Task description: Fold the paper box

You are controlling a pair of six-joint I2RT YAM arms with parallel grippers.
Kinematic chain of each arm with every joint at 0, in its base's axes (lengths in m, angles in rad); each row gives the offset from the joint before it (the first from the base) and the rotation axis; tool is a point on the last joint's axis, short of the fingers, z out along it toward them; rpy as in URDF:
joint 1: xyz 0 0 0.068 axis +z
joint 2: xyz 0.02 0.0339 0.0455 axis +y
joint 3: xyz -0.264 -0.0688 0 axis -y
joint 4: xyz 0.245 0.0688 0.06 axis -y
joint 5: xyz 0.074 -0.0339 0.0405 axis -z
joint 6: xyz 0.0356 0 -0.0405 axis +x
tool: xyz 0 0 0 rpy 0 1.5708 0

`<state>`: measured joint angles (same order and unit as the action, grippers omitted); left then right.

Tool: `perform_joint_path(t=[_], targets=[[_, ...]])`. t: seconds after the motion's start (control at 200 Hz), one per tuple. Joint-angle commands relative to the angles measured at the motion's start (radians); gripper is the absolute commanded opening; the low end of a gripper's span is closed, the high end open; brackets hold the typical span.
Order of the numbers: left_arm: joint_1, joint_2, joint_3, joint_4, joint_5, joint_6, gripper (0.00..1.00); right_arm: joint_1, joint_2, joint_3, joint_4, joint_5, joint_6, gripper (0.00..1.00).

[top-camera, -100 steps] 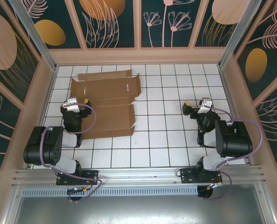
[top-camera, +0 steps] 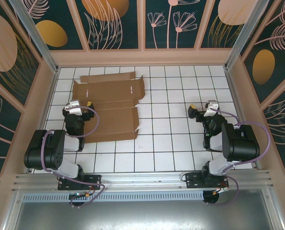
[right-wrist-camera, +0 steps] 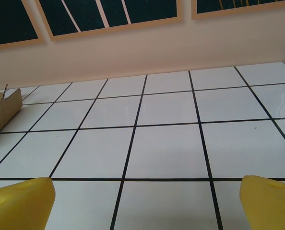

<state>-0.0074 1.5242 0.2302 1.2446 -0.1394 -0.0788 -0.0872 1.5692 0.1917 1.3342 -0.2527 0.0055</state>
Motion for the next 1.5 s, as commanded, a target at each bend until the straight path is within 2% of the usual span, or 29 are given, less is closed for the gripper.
perform_joint_path(t=[0.0, 1.016, 1.106, 1.171, 1.241, 1.291, 1.416, 1.496], targets=[[-0.006, -0.006, 0.008, 0.023, 0.007, 0.009, 0.99, -0.001, -0.004, 0.012, 0.020, 0.001, -0.007, 0.99], [-0.006, -0.009, 0.006, 0.022, 0.006, 0.010, 0.99, 0.009, -0.007, 0.013, 0.018, 0.016, -0.016, 0.99], [-0.017, -0.053, 0.015, -0.019, 0.021, 0.037, 0.99, 0.014, -0.046, 0.020, -0.028, -0.031, -0.045, 0.99], [-0.054, -0.146, 0.072, -0.198, -0.019, 0.063, 0.99, 0.047, -0.112, 0.018, -0.085, 0.028, -0.064, 0.99], [-0.104, -0.217, 0.142, -0.326, -0.080, 0.071, 0.99, 0.130, -0.224, 0.055, -0.241, 0.095, -0.150, 0.99], [-0.129, -0.264, 0.163, -0.343, -0.080, 0.016, 0.99, 0.218, -0.289, 0.091, -0.337, 0.156, -0.187, 0.99], [-0.174, -0.345, 0.262, -0.543, -0.053, -0.228, 0.99, 0.372, -0.420, 0.132, -0.333, 0.185, -0.116, 0.99], [-0.219, -0.391, 0.308, -0.657, 0.029, -0.298, 0.99, 0.469, -0.468, 0.256, -0.527, 0.231, -0.092, 0.99]])
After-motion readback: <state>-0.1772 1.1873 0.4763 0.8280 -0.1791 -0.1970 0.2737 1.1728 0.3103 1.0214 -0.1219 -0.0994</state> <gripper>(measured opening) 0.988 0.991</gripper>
